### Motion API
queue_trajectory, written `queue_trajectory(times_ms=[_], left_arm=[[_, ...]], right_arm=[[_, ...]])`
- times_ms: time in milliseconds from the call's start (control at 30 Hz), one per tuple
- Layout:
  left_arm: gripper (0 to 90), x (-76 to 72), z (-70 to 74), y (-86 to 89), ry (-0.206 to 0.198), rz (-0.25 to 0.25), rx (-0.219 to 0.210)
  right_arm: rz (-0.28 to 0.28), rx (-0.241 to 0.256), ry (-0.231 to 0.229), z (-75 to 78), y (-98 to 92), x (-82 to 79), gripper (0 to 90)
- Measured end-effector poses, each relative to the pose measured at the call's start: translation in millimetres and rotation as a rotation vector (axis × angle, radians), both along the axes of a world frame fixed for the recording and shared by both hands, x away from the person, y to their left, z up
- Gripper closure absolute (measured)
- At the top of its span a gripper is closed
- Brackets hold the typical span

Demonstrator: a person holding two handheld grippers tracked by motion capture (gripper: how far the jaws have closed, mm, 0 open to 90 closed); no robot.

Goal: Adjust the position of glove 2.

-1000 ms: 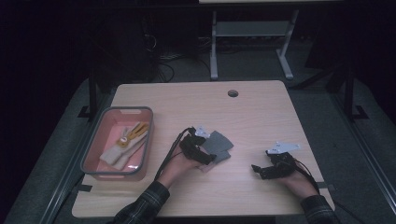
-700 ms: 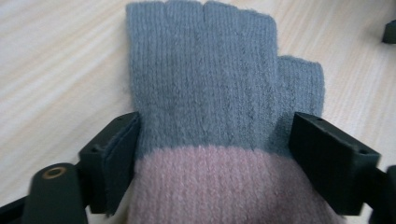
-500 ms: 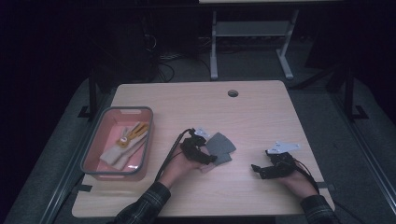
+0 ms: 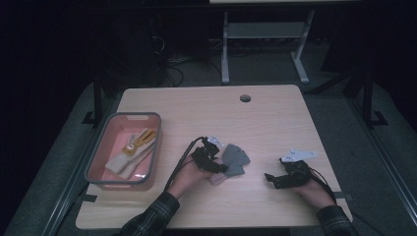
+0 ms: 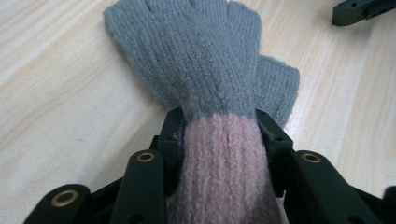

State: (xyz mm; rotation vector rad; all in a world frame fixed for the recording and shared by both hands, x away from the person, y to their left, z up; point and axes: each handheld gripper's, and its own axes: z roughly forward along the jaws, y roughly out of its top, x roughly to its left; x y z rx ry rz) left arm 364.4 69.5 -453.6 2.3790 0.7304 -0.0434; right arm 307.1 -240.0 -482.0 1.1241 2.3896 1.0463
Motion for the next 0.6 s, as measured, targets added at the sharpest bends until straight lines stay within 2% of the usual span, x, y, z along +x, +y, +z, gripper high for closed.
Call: queue_trajectory(times_ms=[100, 233, 600], left_arm=[[63.4, -0.3, 1.2, 0.2, -0.005, 0.0, -0.006], [64.2, 0.4, 5.3, 2.7, 0.007, -0.011, 0.0], [65.1, -0.6, 18.1, 11.3, 0.01, -0.001, -0.024]], right_arm=[[0.001, 0.001, -0.001, -0.1, 0.0, 0.1, 14.0], [0.001, 0.0, -0.001, 0.0, 0.0, 0.2, 14.0], [0.002, 0.0, -0.002, -0.1, -0.1, 0.2, 14.0]])
